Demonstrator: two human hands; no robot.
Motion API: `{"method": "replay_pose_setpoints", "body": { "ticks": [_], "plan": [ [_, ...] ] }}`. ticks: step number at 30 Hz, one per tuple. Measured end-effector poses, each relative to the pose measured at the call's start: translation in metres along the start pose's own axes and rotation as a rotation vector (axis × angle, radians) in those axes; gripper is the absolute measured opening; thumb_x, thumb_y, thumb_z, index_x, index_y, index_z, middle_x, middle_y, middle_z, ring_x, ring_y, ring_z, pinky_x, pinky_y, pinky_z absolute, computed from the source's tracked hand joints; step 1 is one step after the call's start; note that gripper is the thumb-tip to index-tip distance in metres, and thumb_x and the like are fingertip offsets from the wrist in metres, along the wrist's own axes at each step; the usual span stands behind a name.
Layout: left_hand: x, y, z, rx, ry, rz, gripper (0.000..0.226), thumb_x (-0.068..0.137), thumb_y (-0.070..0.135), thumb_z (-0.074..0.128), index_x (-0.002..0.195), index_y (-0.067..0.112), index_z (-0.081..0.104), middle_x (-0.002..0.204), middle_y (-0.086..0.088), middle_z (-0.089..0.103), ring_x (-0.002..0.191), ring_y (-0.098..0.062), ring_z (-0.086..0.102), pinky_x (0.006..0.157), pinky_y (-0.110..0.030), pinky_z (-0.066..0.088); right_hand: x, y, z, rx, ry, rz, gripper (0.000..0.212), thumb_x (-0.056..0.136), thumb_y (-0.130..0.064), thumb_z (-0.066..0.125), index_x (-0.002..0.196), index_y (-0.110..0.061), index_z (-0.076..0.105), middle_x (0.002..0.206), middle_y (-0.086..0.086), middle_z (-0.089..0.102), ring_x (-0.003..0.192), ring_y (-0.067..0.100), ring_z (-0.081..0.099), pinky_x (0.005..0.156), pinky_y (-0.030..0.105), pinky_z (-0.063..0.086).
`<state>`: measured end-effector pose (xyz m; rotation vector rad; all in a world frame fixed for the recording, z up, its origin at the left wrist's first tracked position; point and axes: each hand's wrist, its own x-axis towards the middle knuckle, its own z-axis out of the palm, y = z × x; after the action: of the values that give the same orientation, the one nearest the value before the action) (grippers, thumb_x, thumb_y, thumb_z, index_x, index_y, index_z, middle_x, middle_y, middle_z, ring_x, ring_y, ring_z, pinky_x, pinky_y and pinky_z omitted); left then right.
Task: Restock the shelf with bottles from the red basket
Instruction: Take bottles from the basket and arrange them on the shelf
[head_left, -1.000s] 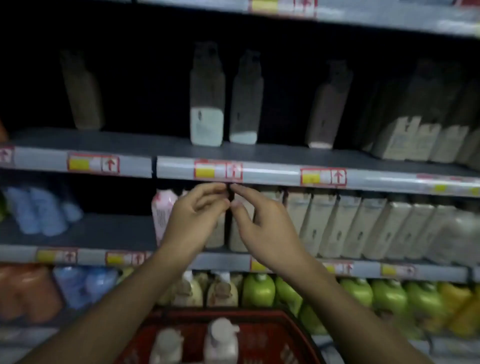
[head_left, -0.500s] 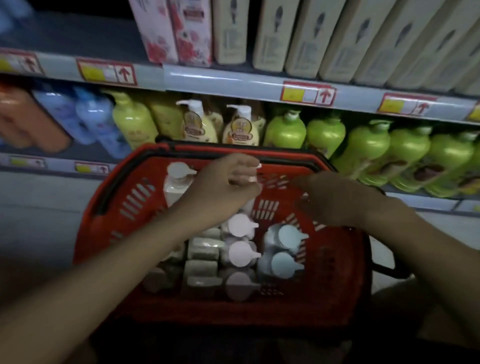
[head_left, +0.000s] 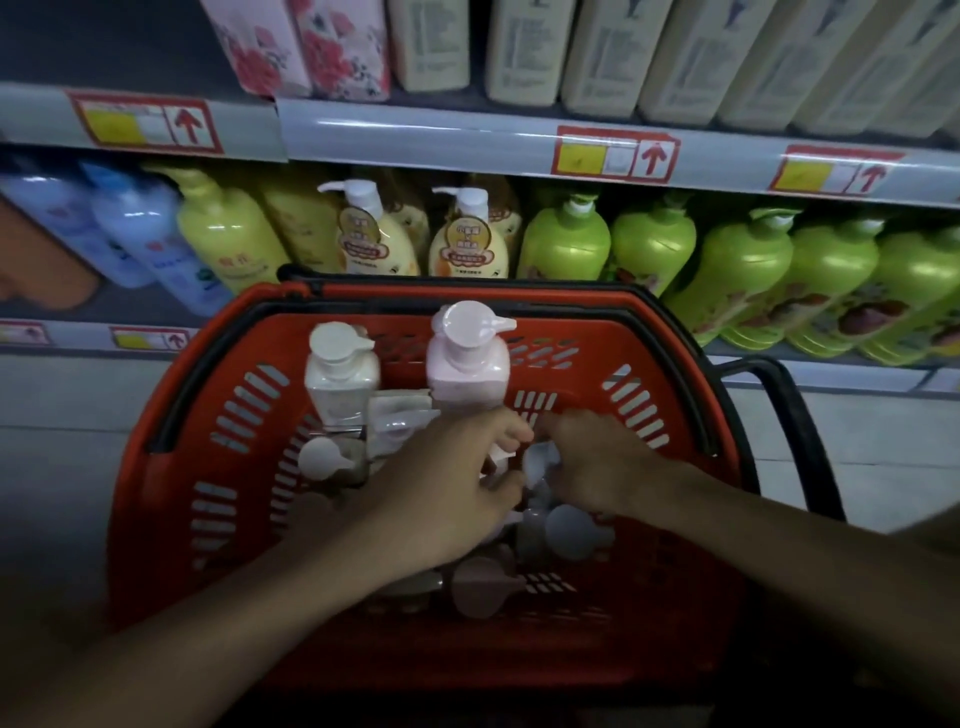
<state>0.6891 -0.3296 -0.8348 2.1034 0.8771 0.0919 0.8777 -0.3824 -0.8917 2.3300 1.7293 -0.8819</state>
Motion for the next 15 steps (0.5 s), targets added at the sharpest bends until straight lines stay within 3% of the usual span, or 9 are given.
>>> {"method": "replay_pose_setpoints", "body": {
  "ticks": [7,10,13,15],
  "plan": [
    [-0.006,-0.008,0.006,0.040,0.033,0.028,0.035,0.091,0.024,0.066,0.125,0.030,0.061,0.115,0.014,0.068,0.108,-0.002,0.062,0.092,-0.029,0.051,-0.008,0.001,-0.027,0.113,0.255,0.133,0.034,0.071,-0.043,0.074,0.103,-0.033,0.074,0.100,-0.002,0.072,0.100,0.026,0.069,0.075,0.028,0.051],
    [-0.009,-0.009,0.009,0.072,0.088,0.066,0.035,0.090,0.026,0.064,0.125,0.028,0.059,0.114,0.012,0.067,0.105,-0.004,0.062,0.090,-0.029,0.051,-0.029,0.004,-0.060,0.193,0.397,0.143,0.037,0.063,-0.051,0.080,0.095,-0.035,0.071,0.082,-0.009,0.067,0.090,0.023,0.070,0.068,0.028,0.048],
    [-0.006,-0.002,0.014,0.130,0.149,0.150,0.040,0.090,0.030,0.061,0.127,0.034,0.049,0.119,0.011,0.063,0.107,-0.008,0.060,0.087,-0.033,0.051,-0.054,0.000,-0.087,0.211,0.538,0.124,0.046,0.061,-0.055,0.080,0.100,-0.034,0.066,0.074,-0.007,0.067,0.080,0.024,0.068,0.059,0.029,0.038],
    [-0.001,0.001,0.021,0.123,0.149,0.208,0.055,0.090,0.033,0.063,0.139,0.036,0.039,0.128,0.010,0.060,0.116,-0.011,0.058,0.090,-0.035,0.052,-0.069,-0.009,-0.100,0.235,0.613,0.114,0.060,0.055,-0.064,0.070,0.106,-0.034,0.065,0.075,-0.003,0.072,0.077,0.025,0.069,0.058,0.031,0.043]
  ]
}}
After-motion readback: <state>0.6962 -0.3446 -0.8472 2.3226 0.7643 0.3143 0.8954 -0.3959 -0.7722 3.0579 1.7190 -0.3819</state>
